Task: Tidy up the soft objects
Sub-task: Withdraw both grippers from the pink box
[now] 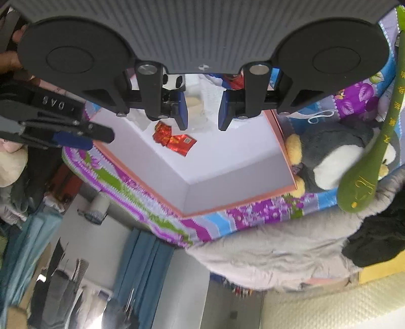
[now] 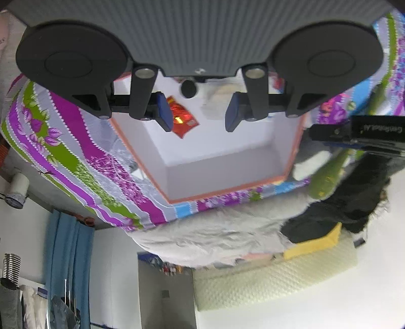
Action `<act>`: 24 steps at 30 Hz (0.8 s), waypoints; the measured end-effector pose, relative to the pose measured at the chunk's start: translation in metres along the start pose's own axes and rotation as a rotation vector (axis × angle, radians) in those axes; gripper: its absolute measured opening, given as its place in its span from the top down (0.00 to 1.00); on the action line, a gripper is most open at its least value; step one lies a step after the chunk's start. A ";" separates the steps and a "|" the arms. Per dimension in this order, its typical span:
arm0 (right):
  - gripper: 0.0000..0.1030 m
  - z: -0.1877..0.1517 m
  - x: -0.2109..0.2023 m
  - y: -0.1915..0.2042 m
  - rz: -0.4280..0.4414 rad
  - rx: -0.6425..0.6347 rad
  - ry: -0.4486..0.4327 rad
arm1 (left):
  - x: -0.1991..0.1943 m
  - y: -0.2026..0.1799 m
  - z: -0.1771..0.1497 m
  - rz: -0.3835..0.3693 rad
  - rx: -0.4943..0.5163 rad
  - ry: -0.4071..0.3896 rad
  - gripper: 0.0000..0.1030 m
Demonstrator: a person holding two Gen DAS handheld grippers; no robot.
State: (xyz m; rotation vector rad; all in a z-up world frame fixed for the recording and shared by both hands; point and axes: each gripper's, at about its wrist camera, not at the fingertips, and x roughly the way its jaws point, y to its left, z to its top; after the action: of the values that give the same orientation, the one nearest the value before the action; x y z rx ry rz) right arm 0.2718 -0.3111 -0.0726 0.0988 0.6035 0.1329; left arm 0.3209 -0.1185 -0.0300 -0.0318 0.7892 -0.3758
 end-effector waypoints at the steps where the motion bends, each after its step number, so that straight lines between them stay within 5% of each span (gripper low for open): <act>1: 0.53 -0.003 -0.006 0.004 0.007 -0.004 -0.015 | -0.009 -0.001 -0.004 0.006 0.011 -0.018 0.71; 10: 0.53 -0.025 -0.061 0.031 0.041 -0.018 -0.135 | -0.083 -0.021 -0.049 0.041 0.058 -0.156 0.71; 24: 0.53 -0.081 -0.103 0.071 0.121 -0.041 -0.114 | -0.151 0.000 -0.123 0.044 -0.071 -0.224 0.71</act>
State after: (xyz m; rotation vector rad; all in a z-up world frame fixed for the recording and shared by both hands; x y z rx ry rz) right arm 0.1348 -0.2525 -0.0721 0.1023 0.4812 0.2548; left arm 0.1382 -0.0532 -0.0134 -0.1207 0.5800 -0.2966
